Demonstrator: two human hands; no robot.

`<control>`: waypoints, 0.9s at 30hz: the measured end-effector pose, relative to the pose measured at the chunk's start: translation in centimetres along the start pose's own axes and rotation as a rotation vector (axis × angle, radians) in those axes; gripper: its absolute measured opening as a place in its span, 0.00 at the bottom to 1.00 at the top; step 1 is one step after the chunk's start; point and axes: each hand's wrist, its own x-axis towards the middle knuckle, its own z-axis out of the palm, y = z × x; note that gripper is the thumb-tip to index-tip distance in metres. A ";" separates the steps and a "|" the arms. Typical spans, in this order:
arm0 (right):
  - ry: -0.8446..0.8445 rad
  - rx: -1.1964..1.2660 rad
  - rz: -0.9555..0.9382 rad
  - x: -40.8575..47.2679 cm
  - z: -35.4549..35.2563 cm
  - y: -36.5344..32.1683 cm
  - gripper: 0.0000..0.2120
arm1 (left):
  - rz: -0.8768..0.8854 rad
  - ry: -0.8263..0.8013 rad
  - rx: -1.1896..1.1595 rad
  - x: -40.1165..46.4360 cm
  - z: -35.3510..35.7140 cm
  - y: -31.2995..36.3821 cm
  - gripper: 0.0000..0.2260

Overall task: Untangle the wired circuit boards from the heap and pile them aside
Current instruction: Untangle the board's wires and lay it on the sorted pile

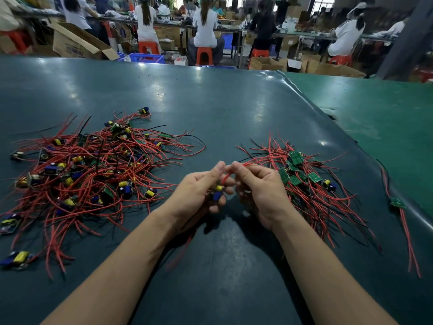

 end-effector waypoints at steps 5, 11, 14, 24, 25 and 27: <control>0.037 -0.046 -0.013 0.2 -0.1 0.1 0.13 | -0.007 -0.026 0.011 0.0 -0.2 0.0 0.07; 0.019 -0.184 -0.096 0.2 -0.1 0.3 0.04 | -0.018 0.007 0.070 0.0 -0.3 0.1 0.08; 0.066 -0.538 -0.277 0.4 -0.3 0.7 0.08 | -0.018 0.010 0.132 0.0 0.0 0.0 0.09; 0.156 -0.389 -0.248 0.6 -0.6 0.5 0.11 | -0.027 -0.032 0.138 -0.3 0.1 0.1 0.11; 0.162 -0.384 -0.251 0.6 -0.6 0.5 0.11 | -0.026 -0.031 0.139 -0.4 0.1 0.1 0.11; 0.208 -0.311 -0.238 0.7 -0.6 0.4 0.09 | -0.028 -0.043 0.137 -0.4 -0.1 0.1 0.09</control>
